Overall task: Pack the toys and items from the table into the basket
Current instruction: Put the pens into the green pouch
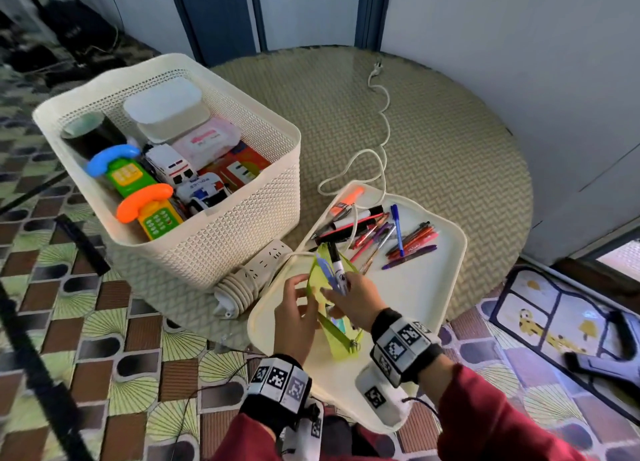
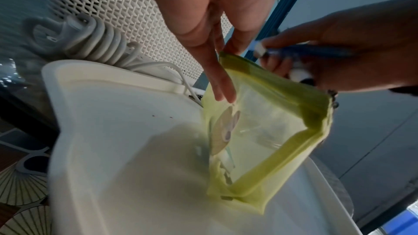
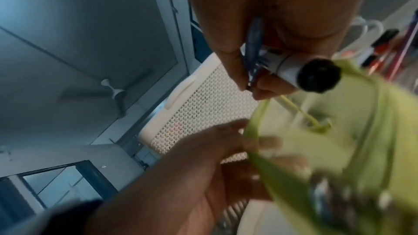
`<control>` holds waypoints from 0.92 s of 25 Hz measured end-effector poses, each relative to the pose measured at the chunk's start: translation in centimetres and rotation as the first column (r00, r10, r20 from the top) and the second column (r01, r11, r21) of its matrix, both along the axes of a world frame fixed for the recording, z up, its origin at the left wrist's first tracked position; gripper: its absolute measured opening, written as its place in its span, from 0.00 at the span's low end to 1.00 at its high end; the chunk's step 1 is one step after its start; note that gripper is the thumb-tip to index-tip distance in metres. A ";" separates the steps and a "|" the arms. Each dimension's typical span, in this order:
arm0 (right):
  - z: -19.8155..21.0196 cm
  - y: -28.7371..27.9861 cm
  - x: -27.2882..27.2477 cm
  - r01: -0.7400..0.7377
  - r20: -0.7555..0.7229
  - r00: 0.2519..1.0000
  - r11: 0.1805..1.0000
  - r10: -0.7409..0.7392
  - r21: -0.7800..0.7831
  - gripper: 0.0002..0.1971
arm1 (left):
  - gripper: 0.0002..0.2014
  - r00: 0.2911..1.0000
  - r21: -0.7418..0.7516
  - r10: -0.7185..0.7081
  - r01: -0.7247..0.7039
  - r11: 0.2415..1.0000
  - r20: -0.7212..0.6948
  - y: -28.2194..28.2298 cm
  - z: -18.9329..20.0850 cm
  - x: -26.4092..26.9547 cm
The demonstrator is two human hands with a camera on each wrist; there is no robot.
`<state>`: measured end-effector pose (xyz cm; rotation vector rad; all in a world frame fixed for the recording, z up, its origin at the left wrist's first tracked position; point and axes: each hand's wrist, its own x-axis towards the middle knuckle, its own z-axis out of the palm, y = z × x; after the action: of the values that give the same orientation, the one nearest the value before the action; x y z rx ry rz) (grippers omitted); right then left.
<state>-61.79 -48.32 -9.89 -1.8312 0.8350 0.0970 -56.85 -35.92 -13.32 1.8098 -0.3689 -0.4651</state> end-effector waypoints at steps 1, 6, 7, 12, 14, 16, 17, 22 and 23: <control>-0.5 0.2 -0.1 0.014 -0.053 0.999 1.000 -0.013 0.022 0.06 | 0.13 1.000 0.012 -0.019 0.018 1.000 0.021 0.0 0.0 0.2; -1.1 0.1 -0.2 -0.107 -0.228 0.970 0.990 0.084 -0.089 0.25 | 0.18 0.963 0.055 -0.120 0.110 0.992 0.241 0.1 0.5 1.4; -0.9 0.2 -0.2 -0.154 -0.230 0.964 0.984 0.131 -0.088 0.27 | 0.19 0.947 0.059 -0.147 0.136 0.989 0.285 0.0 0.6 1.7; 0.2 -2.1 -0.9 0.116 0.177 0.982 0.951 -0.066 -0.287 0.16 | 0.17 0.959 0.143 -0.194 0.166 0.976 0.207 -0.5 0.6 2.8; -1.0 -5.8 -1.4 0.203 0.171 0.975 0.892 -0.145 -0.404 0.18 | 0.23 0.958 0.206 -0.268 0.243 0.948 0.103 -0.8 0.7 2.7; -2.4 -9.5 -2.2 0.049 -0.052 0.995 0.847 -0.090 -0.529 0.22 | 0.30 0.946 0.246 -0.322 0.307 0.919 0.023 -1.0 0.6 2.5; -3.1 -11.0 -2.7 -0.093 -0.208 0.978 0.823 -0.032 -0.560 0.24 | 0.31 0.947 0.247 -0.322 0.310 0.918 0.007 -1.1 0.6 2.3; -5.3 -14.2 -3.8 -0.429 -0.443 0.884 0.637 0.151 -0.640 0.24 | 0.30 0.975 0.206 -0.221 0.212 0.955 0.019 -2.3 0.7 1.6; -5.3 -14.4 -3.7 -0.481 -0.478 0.861 0.582 0.174 -0.655 0.21 | 0.29 0.982 0.203 -0.186 0.177 0.963 0.024 -2.6 0.7 1.4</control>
<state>-65.52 -62.70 -15.21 -2.8528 0.8282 0.3961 -55.46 -38.53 -12.62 1.9930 -0.5375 -0.6101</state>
